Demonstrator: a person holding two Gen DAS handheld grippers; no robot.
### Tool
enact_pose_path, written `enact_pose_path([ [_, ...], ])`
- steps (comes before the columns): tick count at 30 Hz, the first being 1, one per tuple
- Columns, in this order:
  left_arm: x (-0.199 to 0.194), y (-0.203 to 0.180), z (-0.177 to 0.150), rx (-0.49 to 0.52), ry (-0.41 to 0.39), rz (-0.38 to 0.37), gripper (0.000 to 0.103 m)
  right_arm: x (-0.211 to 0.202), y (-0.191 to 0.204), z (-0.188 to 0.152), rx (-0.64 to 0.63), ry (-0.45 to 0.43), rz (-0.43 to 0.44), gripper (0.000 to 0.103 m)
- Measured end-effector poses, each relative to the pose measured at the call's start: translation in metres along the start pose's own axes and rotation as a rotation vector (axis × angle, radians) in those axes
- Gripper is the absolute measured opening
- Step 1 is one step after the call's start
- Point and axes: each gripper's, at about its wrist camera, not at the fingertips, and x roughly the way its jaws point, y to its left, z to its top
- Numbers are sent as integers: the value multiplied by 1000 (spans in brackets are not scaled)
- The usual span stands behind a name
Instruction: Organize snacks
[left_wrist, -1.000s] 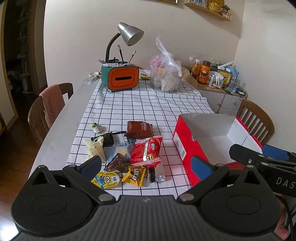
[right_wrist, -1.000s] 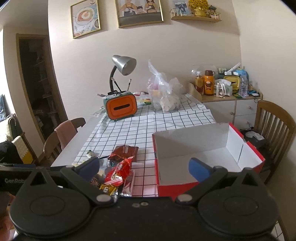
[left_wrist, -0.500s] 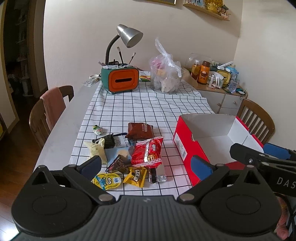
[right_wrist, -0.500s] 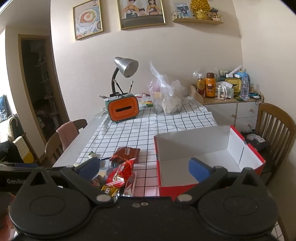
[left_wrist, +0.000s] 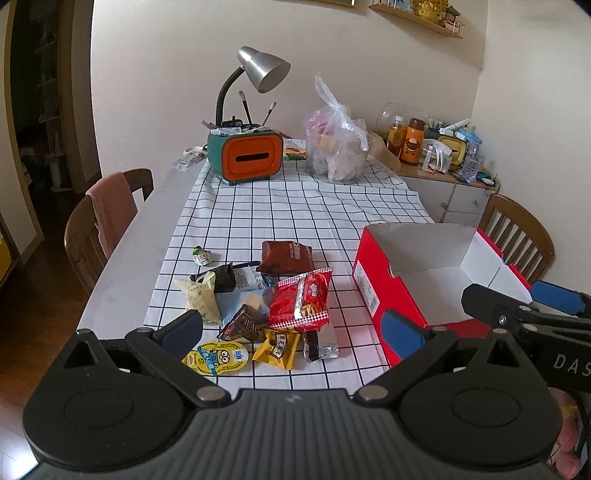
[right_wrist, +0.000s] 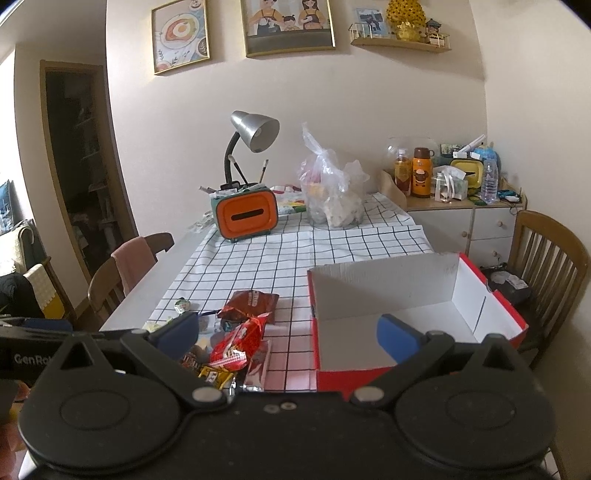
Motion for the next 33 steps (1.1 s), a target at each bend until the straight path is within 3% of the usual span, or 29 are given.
enact_pose_path([
  [11, 10, 7, -3, -17, 23, 0, 103, 9, 3, -2, -16, 19, 16, 101],
  [16, 23, 24, -5, -43, 43, 35, 103, 25, 17, -3, -72, 43, 19, 98],
  [22, 47, 59, -13, -98, 101, 70, 103, 55, 30, -16, -126, 125, 46, 95],
  [26, 64, 75, -18, -80, 125, 105, 103, 76, 42, -25, -196, 164, 57, 92],
  [33, 95, 91, -24, -12, 149, 88, 103, 121, 61, -39, -259, 262, 61, 86],
])
